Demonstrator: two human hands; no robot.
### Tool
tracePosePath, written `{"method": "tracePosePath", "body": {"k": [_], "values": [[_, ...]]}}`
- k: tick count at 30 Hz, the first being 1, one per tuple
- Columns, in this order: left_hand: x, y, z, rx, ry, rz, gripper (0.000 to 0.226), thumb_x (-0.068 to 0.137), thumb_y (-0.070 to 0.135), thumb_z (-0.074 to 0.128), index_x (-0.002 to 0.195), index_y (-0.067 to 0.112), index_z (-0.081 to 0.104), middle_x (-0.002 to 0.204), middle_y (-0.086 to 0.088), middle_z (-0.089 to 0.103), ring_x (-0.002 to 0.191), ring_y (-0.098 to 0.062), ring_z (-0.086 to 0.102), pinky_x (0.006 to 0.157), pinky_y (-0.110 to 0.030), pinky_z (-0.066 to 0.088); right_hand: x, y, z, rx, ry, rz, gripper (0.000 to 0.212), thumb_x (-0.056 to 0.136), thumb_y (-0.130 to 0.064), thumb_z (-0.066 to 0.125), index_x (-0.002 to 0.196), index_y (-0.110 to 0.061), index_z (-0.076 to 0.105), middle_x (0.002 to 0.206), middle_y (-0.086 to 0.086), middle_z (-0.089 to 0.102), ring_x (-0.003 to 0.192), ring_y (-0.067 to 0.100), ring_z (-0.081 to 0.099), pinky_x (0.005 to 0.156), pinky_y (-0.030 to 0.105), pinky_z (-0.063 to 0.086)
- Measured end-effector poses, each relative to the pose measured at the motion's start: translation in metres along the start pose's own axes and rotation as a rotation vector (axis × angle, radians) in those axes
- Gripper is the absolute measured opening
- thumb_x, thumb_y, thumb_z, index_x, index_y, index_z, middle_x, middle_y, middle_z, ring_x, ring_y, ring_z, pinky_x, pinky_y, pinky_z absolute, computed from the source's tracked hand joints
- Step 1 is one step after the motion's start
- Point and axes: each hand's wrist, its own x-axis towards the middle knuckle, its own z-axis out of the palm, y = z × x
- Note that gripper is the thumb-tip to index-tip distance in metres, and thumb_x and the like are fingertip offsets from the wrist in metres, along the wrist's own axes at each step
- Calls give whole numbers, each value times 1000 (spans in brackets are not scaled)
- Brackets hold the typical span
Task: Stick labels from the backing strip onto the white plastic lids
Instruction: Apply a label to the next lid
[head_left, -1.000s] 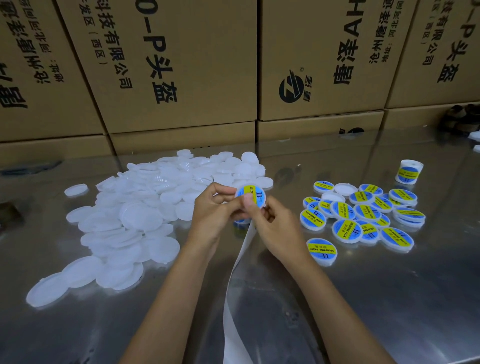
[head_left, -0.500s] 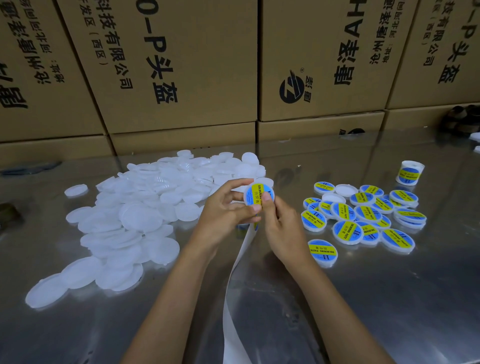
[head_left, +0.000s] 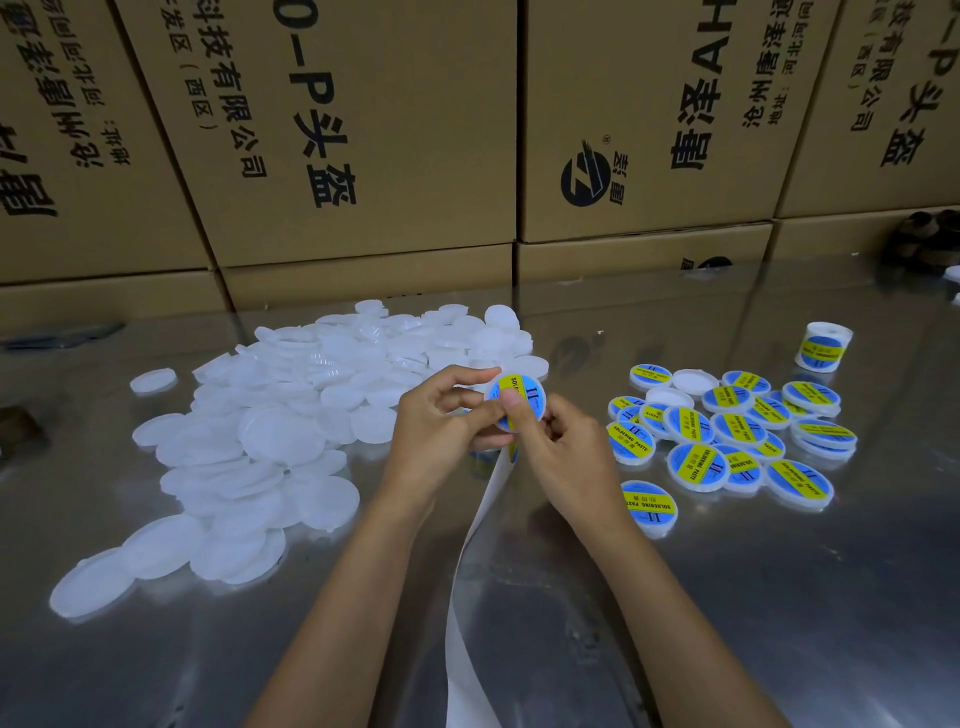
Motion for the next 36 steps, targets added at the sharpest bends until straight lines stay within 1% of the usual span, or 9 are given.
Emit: {"method": "tracePosePath", "body": {"k": [6,9,14,18,22,26,31,33,36], "values": [[0,0,2,19,17,-1,17,88,1,72,104,7,72,82,-18,74,75,-36,75,63,-30,62,3,0,-1,-23,49,-36,48,77,-76,56,62,-32,47,50,-14,46,48,5,42,47,16,34],[1,-1,3,58,4,10,11,91,2,70,100,5,72,90,-20,73,71,-31,75,59,-29,61,4,2,-3,-34,15,-44,57,79,-78,52,63,-23,53,49,-10,44,49,6,39,47,20,31],[1,-4,5,74,-21,21,5,93,4,68,91,5,72,97,-17,73,76,-24,75,58,-33,61,2,3,-4,-84,-2,-46,61,92,-68,42,57,-18,42,47,-6,38,50,10,33,51,35,32],[2,-4,5,126,-25,26,7,95,7,65,97,4,71,99,-19,71,75,-24,74,57,-33,61,1,2,-2,-125,5,-18,54,101,-56,39,52,-33,45,45,-9,42,50,13,34,53,36,32],[0,-3,5,156,-82,-11,15,93,3,67,106,10,70,98,-14,68,60,-26,72,54,-27,58,3,3,-1,-173,65,15,63,104,-48,35,46,-22,40,42,-11,44,45,12,36,49,33,28],[1,-1,3,159,-117,-26,29,86,1,75,110,17,72,87,-2,69,63,-26,73,60,-32,62,3,1,-1,-147,83,9,65,104,-46,37,45,-20,32,41,-11,43,46,13,36,50,34,28],[1,-3,0,12,3,-29,27,83,3,79,105,5,63,88,-11,77,74,-31,76,65,-32,63,3,0,3,106,16,46,59,95,-64,44,63,-14,47,52,-10,44,56,7,40,57,30,36],[3,-4,0,-7,65,-20,27,85,5,78,101,4,57,85,-11,78,76,-28,77,61,-30,61,1,-1,5,126,-58,51,60,86,-71,50,72,-14,58,59,-4,57,60,10,50,61,37,43],[3,-9,0,-8,89,-25,24,86,7,77,95,5,55,81,-10,78,77,-25,77,58,-26,59,-1,-1,8,130,-110,42,43,91,-61,56,93,-21,70,80,8,72,78,27,67,74,50,55]]}}
